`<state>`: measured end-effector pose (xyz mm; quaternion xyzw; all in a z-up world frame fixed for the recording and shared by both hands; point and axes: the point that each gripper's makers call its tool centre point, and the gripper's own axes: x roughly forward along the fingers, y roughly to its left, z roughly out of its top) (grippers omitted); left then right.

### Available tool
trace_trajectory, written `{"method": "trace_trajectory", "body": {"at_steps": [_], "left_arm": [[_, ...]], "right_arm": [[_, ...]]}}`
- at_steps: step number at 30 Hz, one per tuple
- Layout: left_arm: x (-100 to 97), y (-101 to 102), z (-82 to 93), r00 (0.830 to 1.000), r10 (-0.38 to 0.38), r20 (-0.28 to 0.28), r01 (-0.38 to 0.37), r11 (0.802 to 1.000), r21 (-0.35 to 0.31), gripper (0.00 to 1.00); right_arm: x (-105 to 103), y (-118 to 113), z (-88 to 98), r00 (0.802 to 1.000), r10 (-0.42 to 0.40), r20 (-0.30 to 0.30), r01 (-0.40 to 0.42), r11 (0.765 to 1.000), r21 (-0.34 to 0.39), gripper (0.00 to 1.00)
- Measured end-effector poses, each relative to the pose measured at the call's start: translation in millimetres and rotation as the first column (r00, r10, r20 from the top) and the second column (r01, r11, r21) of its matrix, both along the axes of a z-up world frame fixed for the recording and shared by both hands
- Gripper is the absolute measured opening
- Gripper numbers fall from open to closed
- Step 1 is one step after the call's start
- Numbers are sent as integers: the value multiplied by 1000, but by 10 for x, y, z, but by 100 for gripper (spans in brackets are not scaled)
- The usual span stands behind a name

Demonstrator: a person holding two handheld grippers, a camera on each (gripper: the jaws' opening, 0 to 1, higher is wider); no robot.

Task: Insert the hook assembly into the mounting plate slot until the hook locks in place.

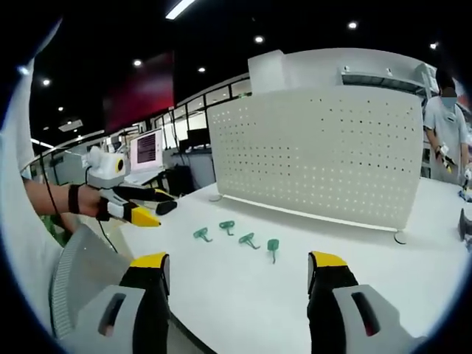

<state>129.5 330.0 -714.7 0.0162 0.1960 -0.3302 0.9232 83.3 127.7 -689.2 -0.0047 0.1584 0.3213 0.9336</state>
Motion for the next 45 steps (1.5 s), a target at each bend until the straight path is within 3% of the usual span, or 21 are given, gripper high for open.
{"method": "trace_trajectory", "body": {"at_steps": [6, 10, 25, 30, 45], "left_arm": [[78, 81, -125, 999, 22, -31, -21, 999, 38, 82], [110, 149, -255, 998, 36, -57, -30, 994, 104, 80], [220, 330, -592, 982, 102, -157, -78, 986, 148, 69], [239, 390, -640, 980, 127, -154, -100, 980, 170, 61], [327, 400, -832, 973, 127, -193, -89, 977, 193, 59]], "right_arm": [[-10, 0, -37, 1000, 5, -9, -5, 1000, -17, 77], [9, 10, 64, 1000, -7, 0, 7, 999, 45, 77], [-23, -6, -95, 1000, -3, -25, 2, 1000, -24, 76], [-31, 19, -90, 1000, 0, -27, 0, 1000, -19, 76], [-12, -31, -91, 999, -30, -32, 29, 1000, -10, 75]]}}
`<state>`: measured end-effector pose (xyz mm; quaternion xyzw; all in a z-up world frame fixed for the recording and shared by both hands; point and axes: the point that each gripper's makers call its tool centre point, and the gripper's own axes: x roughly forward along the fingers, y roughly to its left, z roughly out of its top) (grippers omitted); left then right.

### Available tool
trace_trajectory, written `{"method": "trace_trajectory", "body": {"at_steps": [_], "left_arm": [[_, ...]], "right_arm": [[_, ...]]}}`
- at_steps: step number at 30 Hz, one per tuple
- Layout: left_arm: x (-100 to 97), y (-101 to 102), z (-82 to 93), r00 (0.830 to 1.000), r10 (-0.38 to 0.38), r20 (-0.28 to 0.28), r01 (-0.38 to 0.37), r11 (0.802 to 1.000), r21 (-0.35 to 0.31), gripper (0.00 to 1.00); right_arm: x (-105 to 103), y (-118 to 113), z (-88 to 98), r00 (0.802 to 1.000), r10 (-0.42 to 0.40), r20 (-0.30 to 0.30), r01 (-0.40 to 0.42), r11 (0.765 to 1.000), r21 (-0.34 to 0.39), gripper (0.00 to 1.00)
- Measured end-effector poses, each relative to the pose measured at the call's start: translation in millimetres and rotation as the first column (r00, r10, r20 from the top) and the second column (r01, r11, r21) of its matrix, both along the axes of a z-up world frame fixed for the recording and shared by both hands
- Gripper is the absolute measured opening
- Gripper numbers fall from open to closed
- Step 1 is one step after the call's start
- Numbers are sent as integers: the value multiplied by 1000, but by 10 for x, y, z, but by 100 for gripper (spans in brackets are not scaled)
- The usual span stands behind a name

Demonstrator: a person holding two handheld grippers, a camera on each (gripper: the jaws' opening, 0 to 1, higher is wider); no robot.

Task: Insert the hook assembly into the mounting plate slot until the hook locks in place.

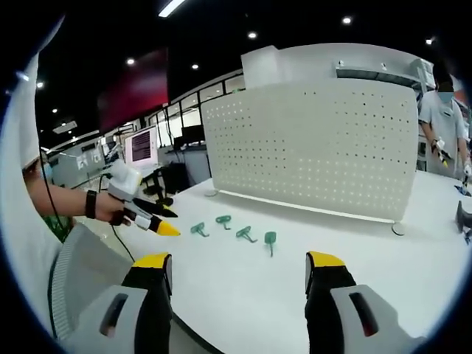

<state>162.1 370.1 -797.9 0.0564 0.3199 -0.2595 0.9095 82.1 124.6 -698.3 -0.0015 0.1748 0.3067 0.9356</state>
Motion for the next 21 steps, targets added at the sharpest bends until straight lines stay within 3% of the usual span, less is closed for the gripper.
{"method": "trace_trajectory", "body": {"at_steps": [8, 15, 21], "left_arm": [[104, 7, -80, 1000, 5, 5, -6, 1000, 15, 54], [186, 40, -174, 1000, 1, 5, -1, 999, 46, 40], [239, 70, -251, 1000, 18, -19, -17, 999, 51, 36]], "right_arm": [[-5, 5, -14, 1000, -1, -5, 1, 1000, 0, 75], [-3, 11, -18, 1000, 3, -10, -3, 1000, -1, 74], [-3, 29, -29, 1000, 13, -16, -13, 1000, -3, 74]]}}
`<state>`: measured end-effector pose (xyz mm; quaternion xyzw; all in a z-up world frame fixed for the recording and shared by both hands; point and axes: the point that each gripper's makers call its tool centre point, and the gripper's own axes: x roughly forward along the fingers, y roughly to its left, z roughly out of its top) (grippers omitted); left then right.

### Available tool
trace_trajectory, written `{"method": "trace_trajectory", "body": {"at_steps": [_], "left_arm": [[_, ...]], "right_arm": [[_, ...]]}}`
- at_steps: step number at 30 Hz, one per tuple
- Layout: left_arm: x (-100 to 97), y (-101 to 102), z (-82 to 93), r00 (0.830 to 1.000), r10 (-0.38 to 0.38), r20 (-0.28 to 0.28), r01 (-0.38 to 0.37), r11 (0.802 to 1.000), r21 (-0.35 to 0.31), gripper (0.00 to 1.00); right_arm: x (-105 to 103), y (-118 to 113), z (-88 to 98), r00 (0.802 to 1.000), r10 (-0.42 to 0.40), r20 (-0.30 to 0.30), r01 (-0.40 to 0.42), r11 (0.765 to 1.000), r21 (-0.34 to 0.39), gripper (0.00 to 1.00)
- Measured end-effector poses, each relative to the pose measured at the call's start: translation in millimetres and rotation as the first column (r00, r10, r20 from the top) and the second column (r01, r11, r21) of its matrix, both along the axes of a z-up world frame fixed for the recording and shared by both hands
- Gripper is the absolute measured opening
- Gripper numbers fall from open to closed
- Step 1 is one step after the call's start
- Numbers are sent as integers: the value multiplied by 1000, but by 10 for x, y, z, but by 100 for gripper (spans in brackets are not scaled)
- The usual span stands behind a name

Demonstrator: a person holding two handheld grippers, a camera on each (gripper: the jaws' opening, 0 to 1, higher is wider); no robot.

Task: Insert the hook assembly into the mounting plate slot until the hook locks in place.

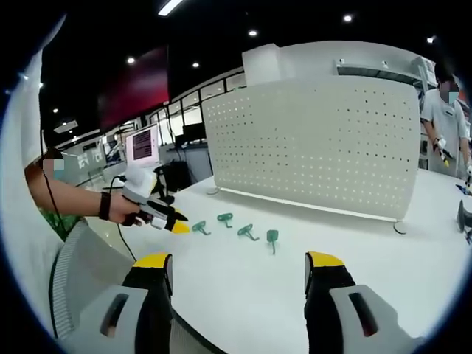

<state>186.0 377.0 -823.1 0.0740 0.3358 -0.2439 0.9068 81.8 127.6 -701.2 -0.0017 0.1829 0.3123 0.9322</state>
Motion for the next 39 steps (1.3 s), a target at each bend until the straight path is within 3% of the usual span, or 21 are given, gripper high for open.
{"method": "trace_trajectory", "body": {"at_steps": [5, 24, 39], "left_arm": [[29, -2, -86, 1000, 1, -22, 0, 1000, 23, 29], [165, 42, -179, 1000, 16, -17, -15, 998, 54, 17], [174, -76, -265, 998, 3, -61, -2, 1000, 7, 7]], "right_arm": [[-2, 31, -27, 1000, 15, -13, -15, 1000, -5, 74], [-1, 89, -50, 999, 22, -27, -21, 1000, 18, 72], [16, 56, -13, 1000, 2, -26, 0, 999, 54, 71]]}}
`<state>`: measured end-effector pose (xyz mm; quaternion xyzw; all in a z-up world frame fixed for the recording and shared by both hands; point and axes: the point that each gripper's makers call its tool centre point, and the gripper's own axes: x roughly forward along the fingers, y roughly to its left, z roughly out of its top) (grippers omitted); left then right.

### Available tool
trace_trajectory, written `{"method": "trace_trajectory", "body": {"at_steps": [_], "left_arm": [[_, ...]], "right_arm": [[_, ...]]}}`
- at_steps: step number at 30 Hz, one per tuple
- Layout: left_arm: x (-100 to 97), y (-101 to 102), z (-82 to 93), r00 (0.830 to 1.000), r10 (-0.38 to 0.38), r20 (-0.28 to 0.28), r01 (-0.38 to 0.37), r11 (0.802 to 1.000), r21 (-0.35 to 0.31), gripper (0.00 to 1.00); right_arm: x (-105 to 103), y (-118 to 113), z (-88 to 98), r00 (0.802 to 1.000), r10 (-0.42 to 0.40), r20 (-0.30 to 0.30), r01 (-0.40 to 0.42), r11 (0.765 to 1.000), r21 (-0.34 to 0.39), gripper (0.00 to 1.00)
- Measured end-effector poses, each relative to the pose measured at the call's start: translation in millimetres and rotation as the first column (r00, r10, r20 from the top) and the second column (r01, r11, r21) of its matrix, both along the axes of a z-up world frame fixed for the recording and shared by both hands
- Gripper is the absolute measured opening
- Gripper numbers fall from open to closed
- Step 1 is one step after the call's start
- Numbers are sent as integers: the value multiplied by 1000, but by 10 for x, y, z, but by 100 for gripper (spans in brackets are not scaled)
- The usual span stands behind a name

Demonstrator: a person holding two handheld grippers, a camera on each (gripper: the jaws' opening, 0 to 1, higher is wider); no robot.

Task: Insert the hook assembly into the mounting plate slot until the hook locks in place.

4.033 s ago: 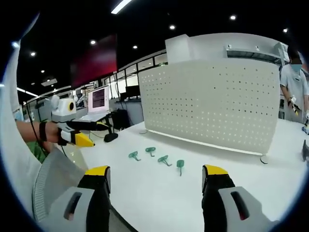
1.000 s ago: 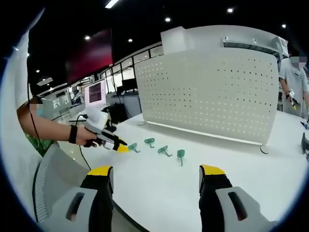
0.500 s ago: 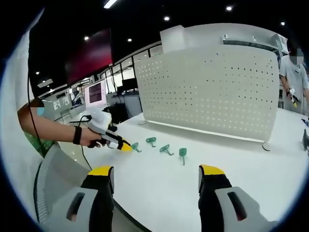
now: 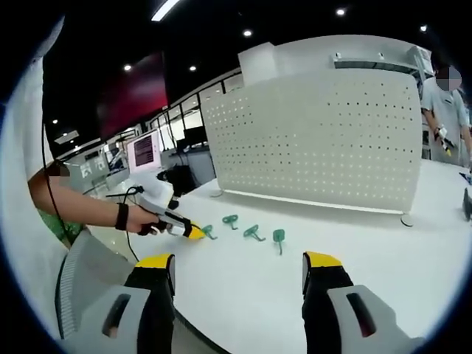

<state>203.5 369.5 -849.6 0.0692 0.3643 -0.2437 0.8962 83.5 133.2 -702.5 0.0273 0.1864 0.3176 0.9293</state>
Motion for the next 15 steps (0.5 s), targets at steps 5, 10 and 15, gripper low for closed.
{"method": "trace_trajectory", "body": {"at_steps": [5, 10, 15], "left_arm": [[-1, -9, 2, 1000, -4, -3, 4, 1000, -8, 6], [-23, 3, 10, 1000, 8, -8, -8, 1000, -19, 4], [-73, -10, 59, 999, 44, -15, -45, 997, -67, 4]], "right_arm": [[0, 5, 5, 1000, 1, 1, -1, 1000, 1, 71], [7, 19, 9, 1000, 5, 3, -5, 1000, 1, 71], [8, 36, 18, 1000, 10, 6, -10, 1000, 4, 71]]}}
